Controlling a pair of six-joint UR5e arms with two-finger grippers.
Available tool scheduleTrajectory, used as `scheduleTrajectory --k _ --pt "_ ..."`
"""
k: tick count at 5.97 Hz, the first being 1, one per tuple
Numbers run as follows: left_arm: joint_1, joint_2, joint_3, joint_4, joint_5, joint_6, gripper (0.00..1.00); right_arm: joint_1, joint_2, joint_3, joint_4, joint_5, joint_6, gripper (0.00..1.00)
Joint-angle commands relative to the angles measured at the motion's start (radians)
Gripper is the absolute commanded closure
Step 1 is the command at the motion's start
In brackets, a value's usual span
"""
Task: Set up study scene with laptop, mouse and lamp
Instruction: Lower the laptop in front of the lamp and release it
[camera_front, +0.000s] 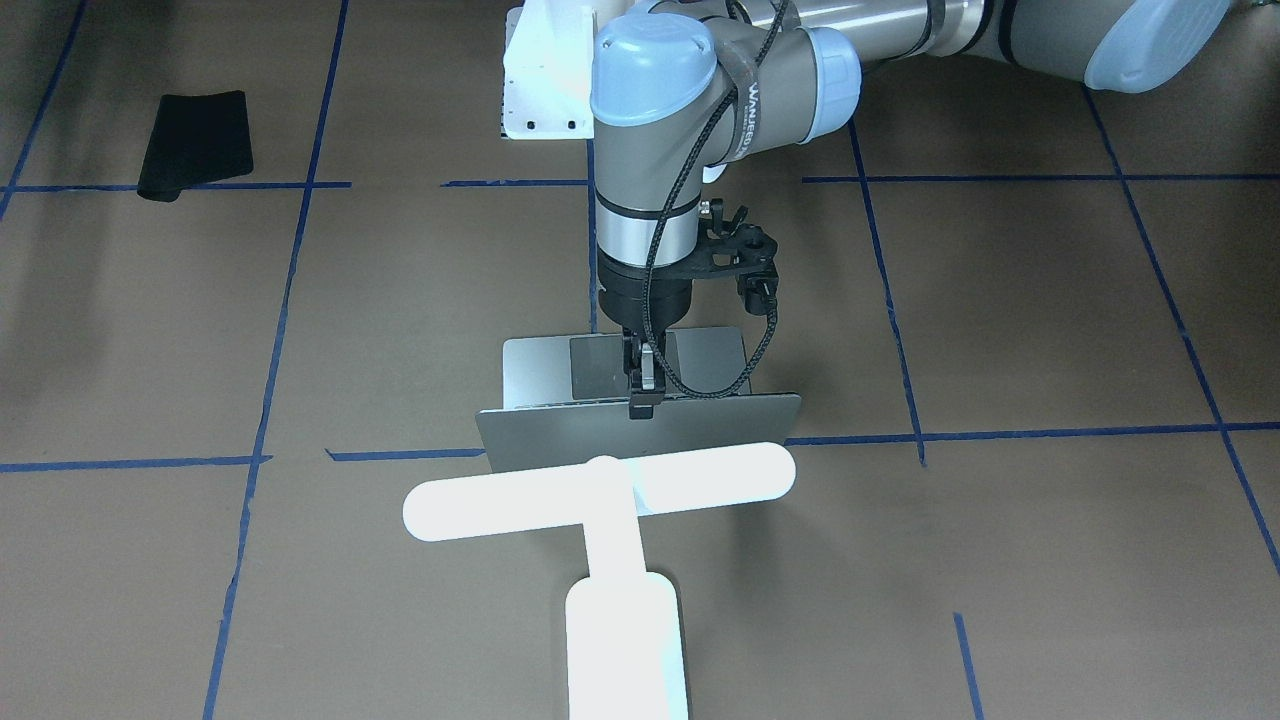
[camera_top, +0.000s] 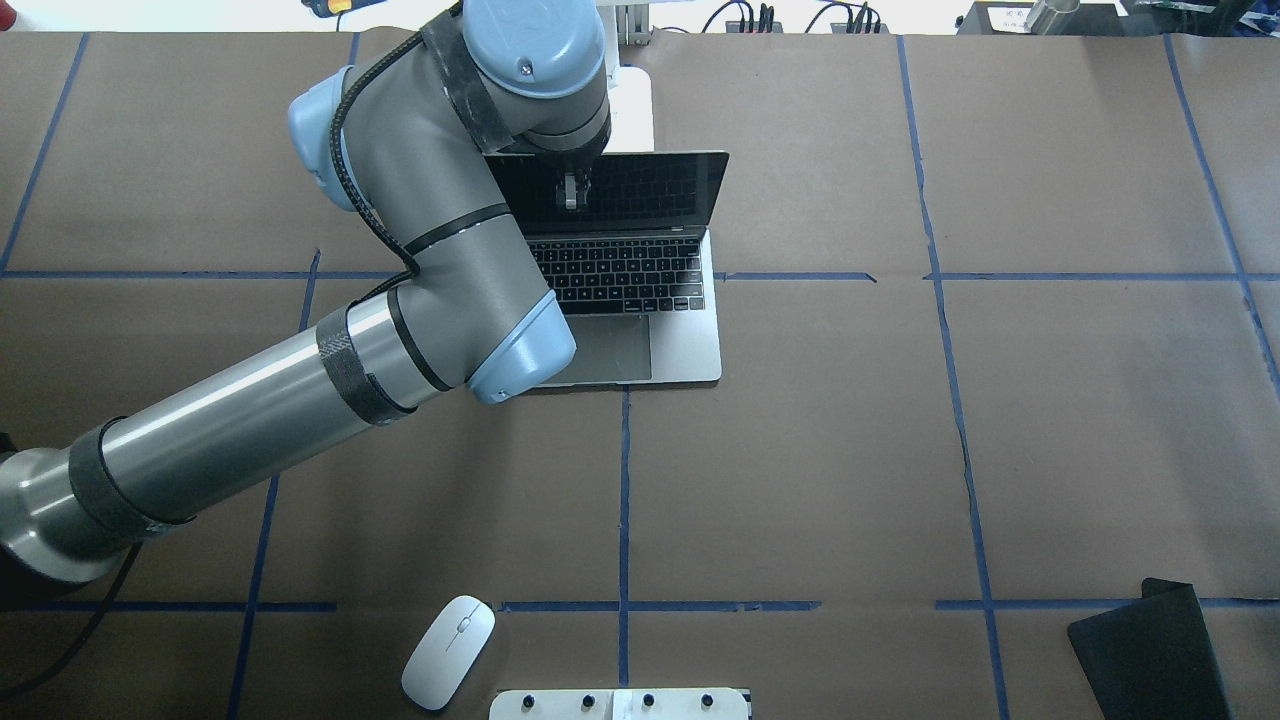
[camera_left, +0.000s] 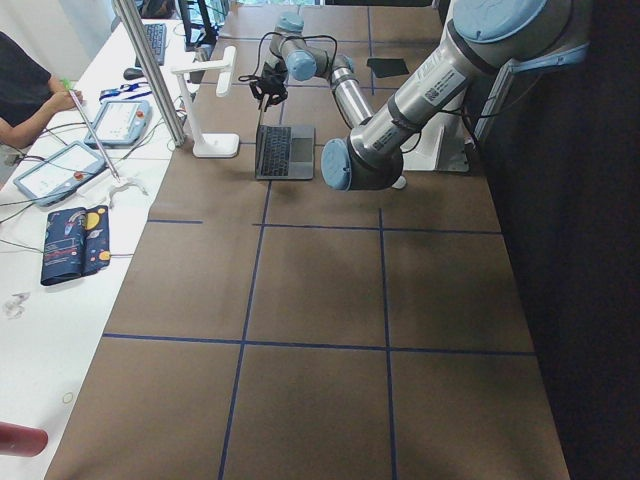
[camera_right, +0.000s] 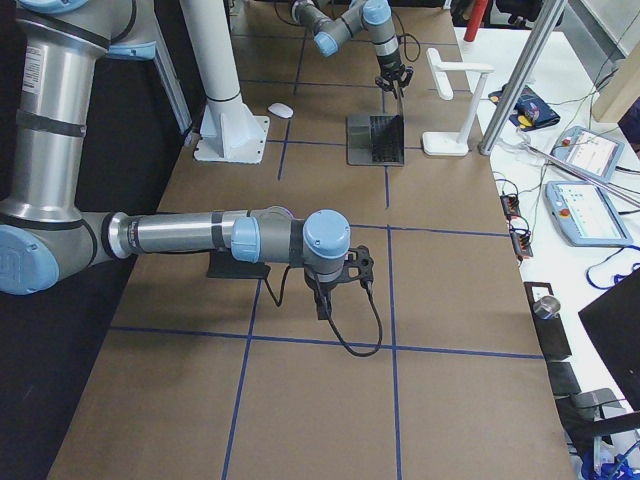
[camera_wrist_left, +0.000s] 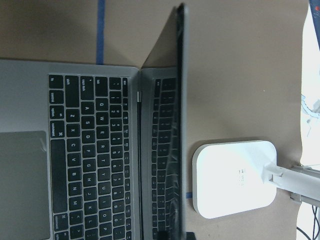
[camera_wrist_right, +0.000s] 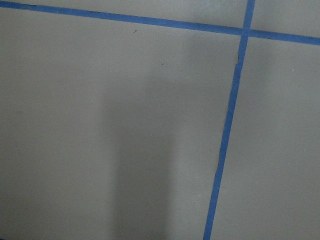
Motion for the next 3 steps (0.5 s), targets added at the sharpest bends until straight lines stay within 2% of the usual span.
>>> scheduleTrajectory --k 1,3 --pt "-0.03 -0.002 -0.005 -0.013 0.03 0.054 0.01 0.001 0.0 -0.002 0.0 0.007 0.0 0.0" --pt "-0.037 0.002 -0.01 -0.013 0.019 0.078 0.0 0.001 0.0 -0.001 0.0 0.017 0.003 0.0"
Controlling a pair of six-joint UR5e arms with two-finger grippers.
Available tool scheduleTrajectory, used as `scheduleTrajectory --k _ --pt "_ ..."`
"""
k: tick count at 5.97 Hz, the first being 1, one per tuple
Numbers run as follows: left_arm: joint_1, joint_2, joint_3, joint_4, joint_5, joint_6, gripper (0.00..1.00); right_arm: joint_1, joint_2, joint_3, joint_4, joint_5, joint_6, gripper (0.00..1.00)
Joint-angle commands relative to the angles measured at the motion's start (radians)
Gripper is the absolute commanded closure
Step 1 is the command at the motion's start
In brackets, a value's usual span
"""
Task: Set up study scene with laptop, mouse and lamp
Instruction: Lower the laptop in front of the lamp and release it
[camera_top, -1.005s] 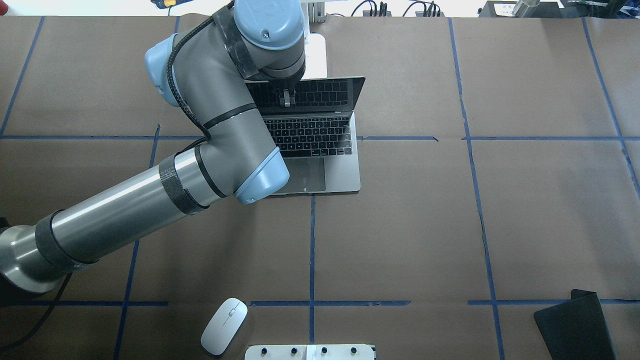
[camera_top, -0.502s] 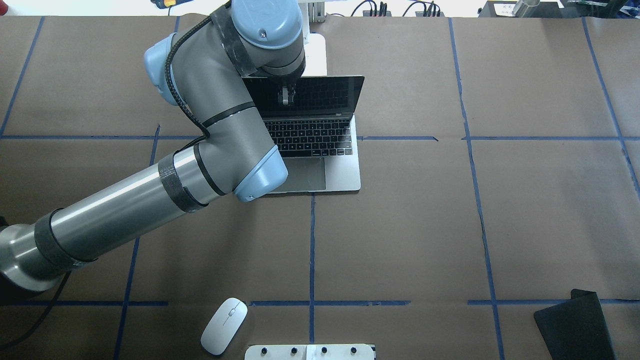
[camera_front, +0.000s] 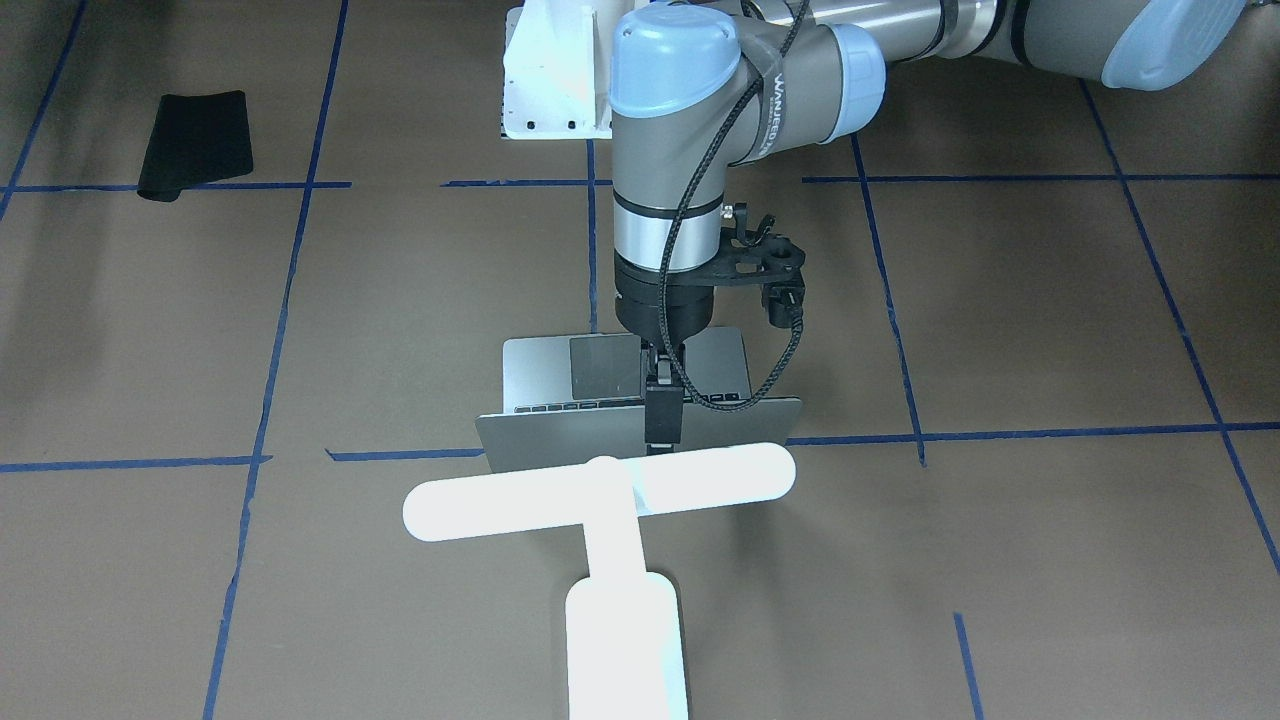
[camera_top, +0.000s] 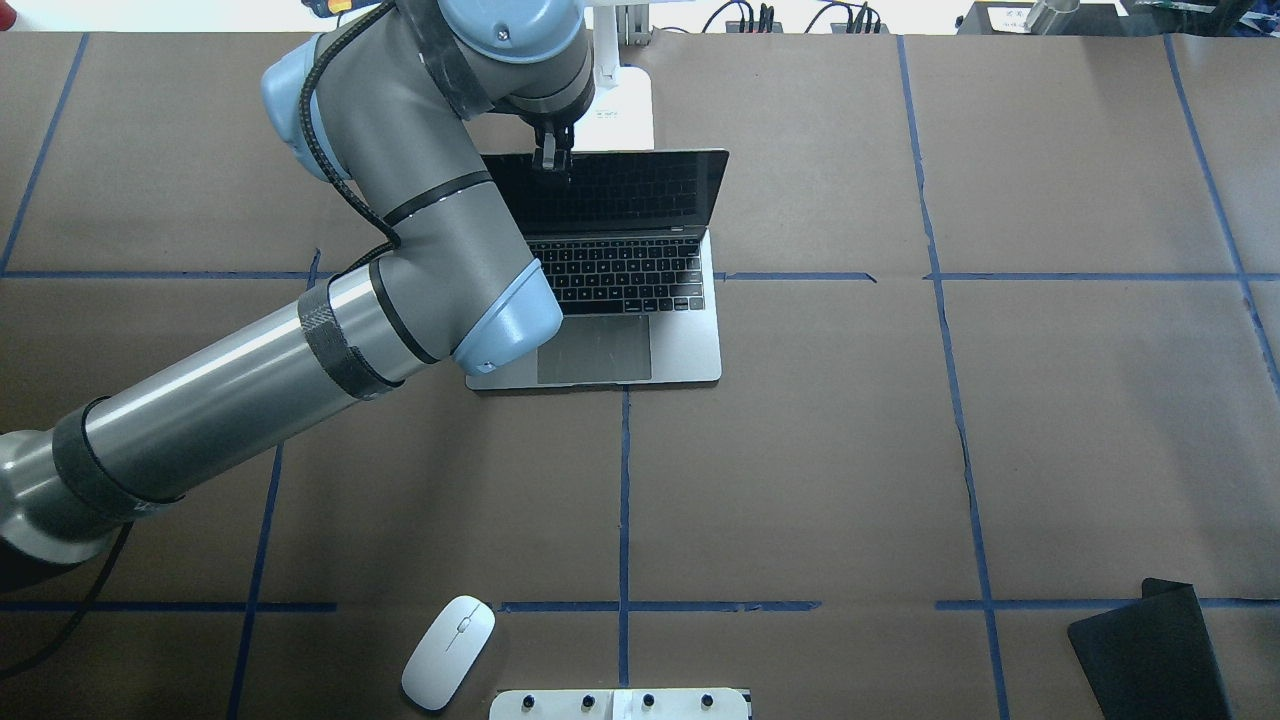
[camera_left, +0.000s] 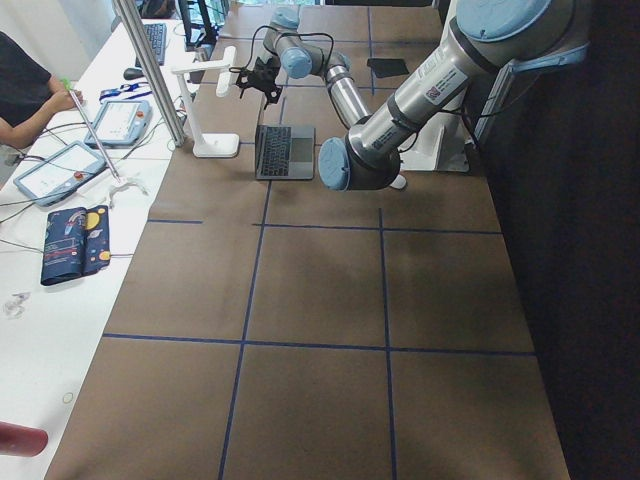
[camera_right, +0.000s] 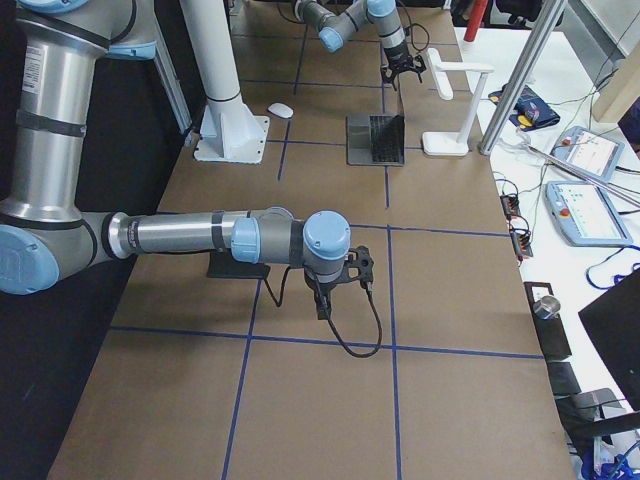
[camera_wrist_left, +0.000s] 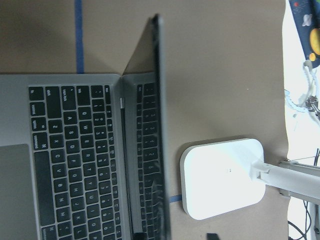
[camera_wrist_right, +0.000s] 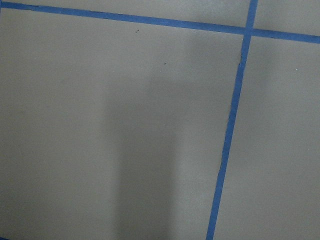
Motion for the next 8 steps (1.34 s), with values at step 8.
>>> scheduleTrajectory --k 8 --pt "0.053 0.301 -0.529 0.073 -0.205 0.331 0.0 -0.357 -0.202 0.003 0.937 -0.097 1.1 0.0"
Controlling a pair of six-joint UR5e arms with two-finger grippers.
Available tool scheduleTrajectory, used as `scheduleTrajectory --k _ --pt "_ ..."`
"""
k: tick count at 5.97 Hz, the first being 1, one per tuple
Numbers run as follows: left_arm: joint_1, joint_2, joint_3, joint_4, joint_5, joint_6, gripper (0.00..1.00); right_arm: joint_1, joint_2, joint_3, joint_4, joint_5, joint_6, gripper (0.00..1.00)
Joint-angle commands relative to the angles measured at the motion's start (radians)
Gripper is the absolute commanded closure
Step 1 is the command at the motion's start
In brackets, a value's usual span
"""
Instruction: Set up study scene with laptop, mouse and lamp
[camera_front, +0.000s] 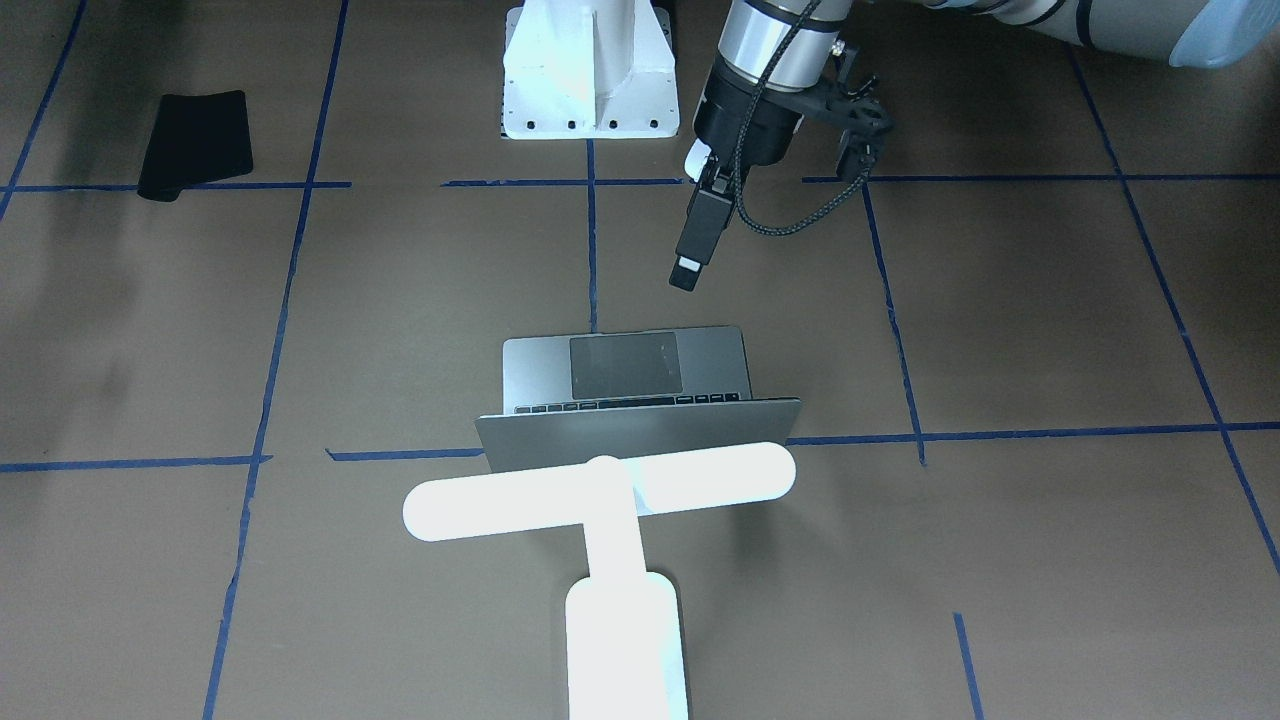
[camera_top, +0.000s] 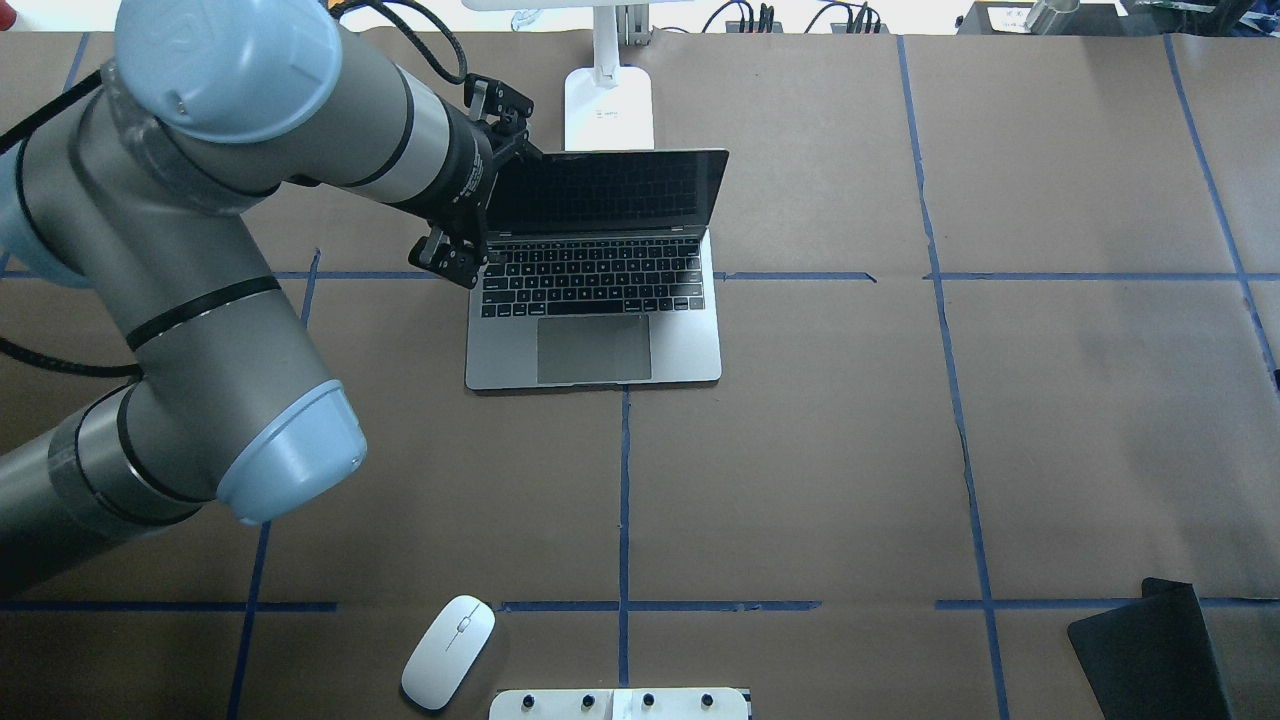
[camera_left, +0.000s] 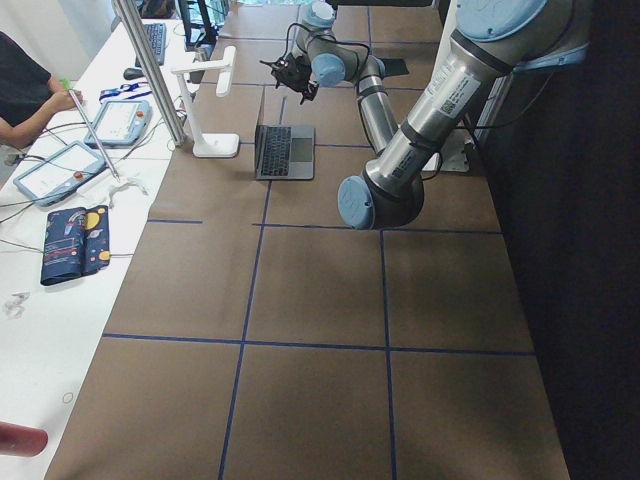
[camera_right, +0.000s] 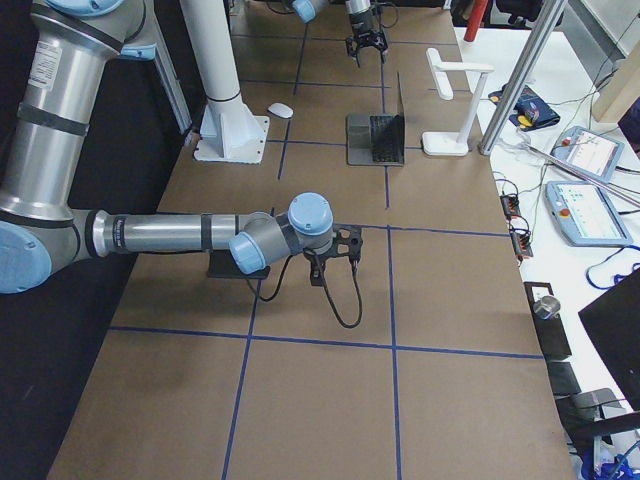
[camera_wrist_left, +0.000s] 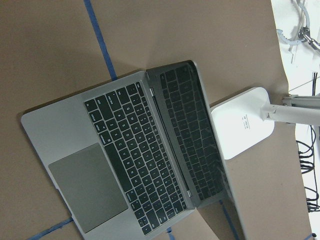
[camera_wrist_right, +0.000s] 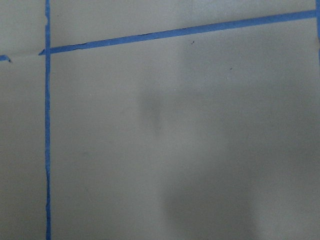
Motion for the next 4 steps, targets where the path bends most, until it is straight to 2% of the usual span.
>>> scheduleTrajectory --k 1,2,3,4 --pt "0.045 0.058 -0.085 0.052 -0.007 0.138 0.0 -0.179 -0.103 -0.015 0.365 -0.142 0.423 0.0" --pt "0.07 0.087 -0.119 0.052 0.005 0.155 0.0 -0.29 -0.149 -0.016 0.397 -0.238 0.447 0.0" --pt "0.125 0.147 -0.173 0.052 0.008 0.155 0.0 -0.362 -0.194 -0.016 0.419 -0.25 0.448 0.01" --pt "0.154 0.149 -0.178 0.052 0.042 0.155 0.0 -0.457 -0.211 -0.033 0.446 -0.25 0.449 0.01"
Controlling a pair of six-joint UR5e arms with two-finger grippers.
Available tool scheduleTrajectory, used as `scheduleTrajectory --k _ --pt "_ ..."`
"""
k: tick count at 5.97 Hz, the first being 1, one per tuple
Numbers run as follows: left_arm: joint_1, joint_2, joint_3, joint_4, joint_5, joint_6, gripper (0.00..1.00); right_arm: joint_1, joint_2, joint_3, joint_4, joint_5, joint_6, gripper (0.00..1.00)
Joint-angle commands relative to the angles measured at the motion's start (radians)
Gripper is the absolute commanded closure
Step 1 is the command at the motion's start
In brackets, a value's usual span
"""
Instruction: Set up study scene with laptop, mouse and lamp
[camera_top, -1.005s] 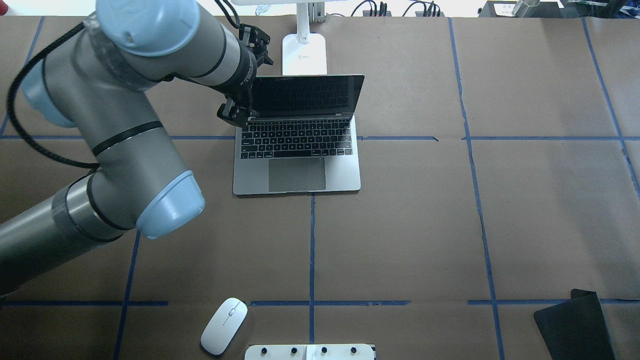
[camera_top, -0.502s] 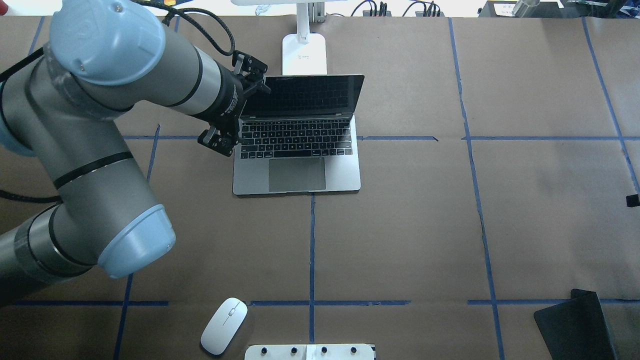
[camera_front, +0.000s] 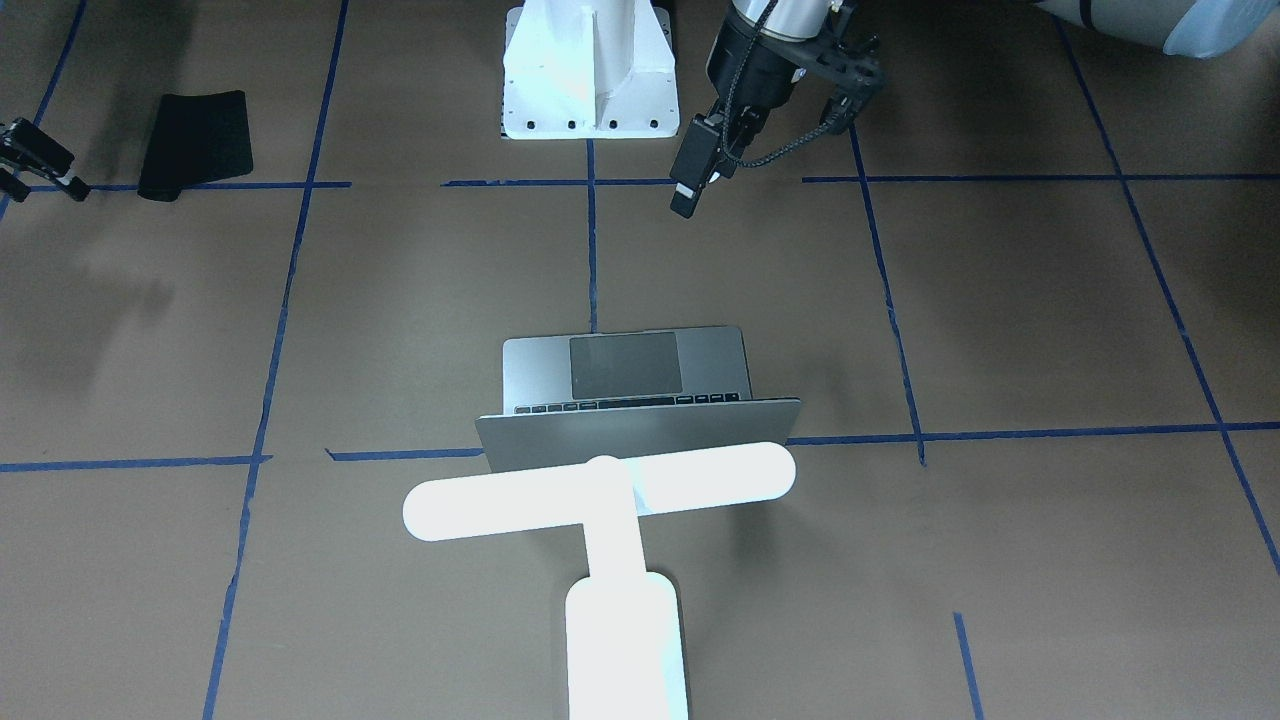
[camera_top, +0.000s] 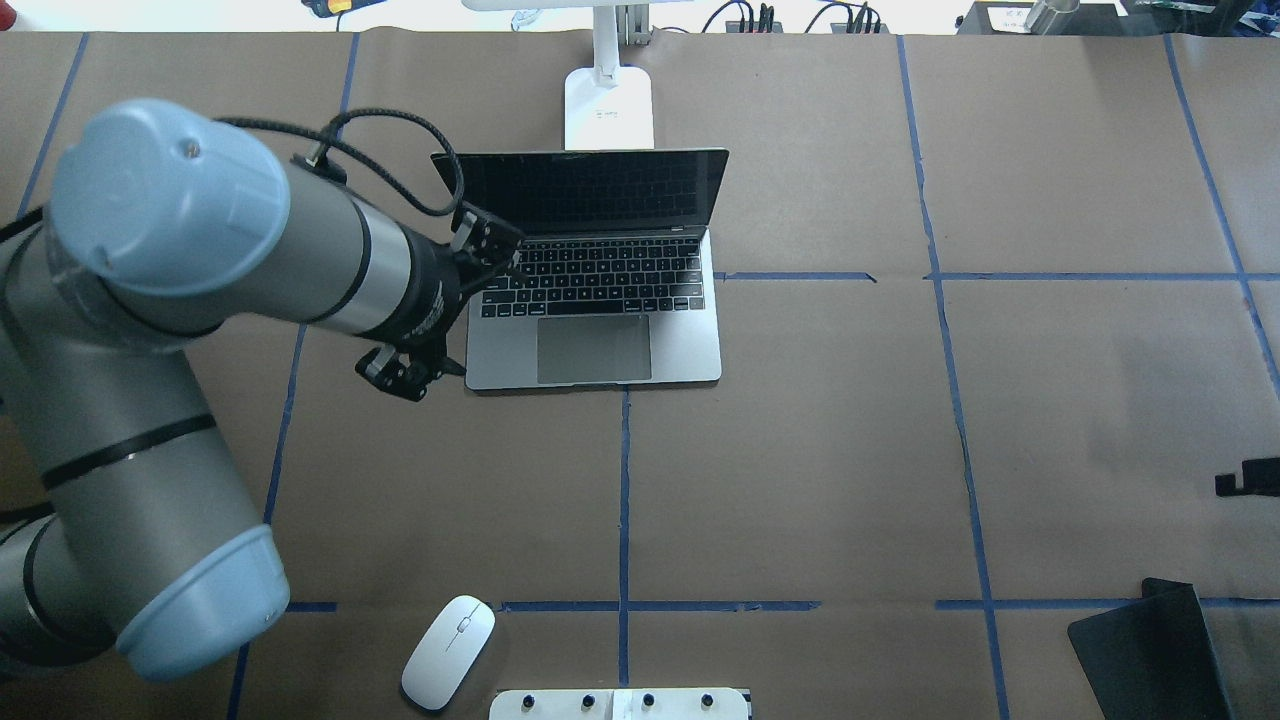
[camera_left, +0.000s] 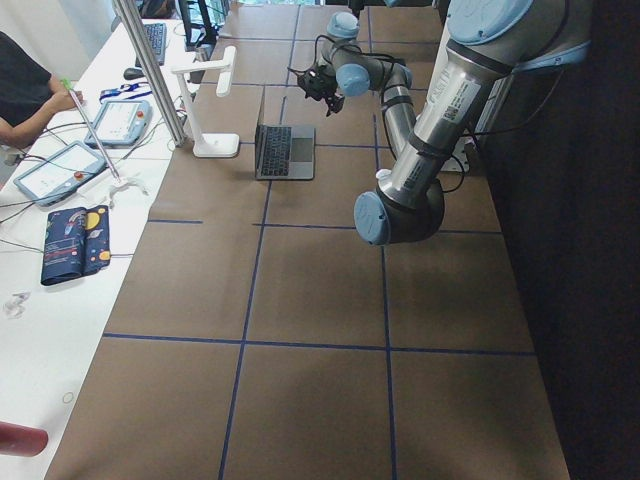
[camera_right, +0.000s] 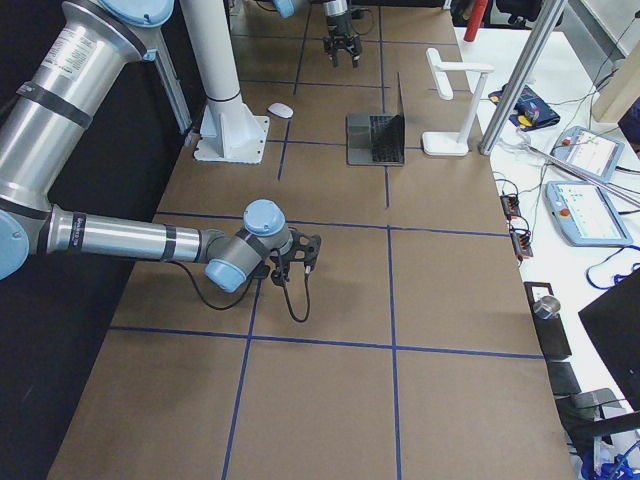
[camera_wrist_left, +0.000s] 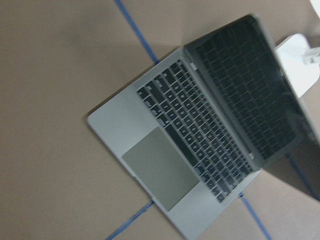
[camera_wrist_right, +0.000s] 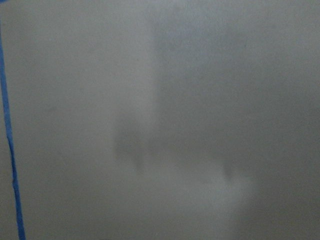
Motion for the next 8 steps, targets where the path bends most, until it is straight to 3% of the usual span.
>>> scheduleTrajectory --k 1,2,4,6,7,8 --pt "0.041 0.022 -0.017 0.001 0.024 0.003 0.0 -0.155 -0.026 -0.078 0.111 -0.013 0.008 0.01" --pt "0.042 0.022 -0.017 0.002 0.024 0.003 0.0 -0.172 -0.015 -0.214 0.318 -0.012 0.028 0.01" --pt "0.042 0.024 -0.017 0.002 0.025 0.003 0.0 -0.247 0.009 -0.213 0.354 -0.028 0.137 0.04" --pt "0.042 0.025 -0.019 0.004 0.025 0.003 0.0 -0.376 0.026 -0.205 0.35 -0.128 0.232 0.08" --pt "0.042 0.025 -0.019 0.004 0.025 0.003 0.0 -0.387 0.026 -0.202 0.35 -0.145 0.234 0.13" --pt "0.042 0.025 -0.019 0.004 0.025 0.003 0.0 -0.39 0.025 -0.2 0.35 -0.157 0.243 0.38"
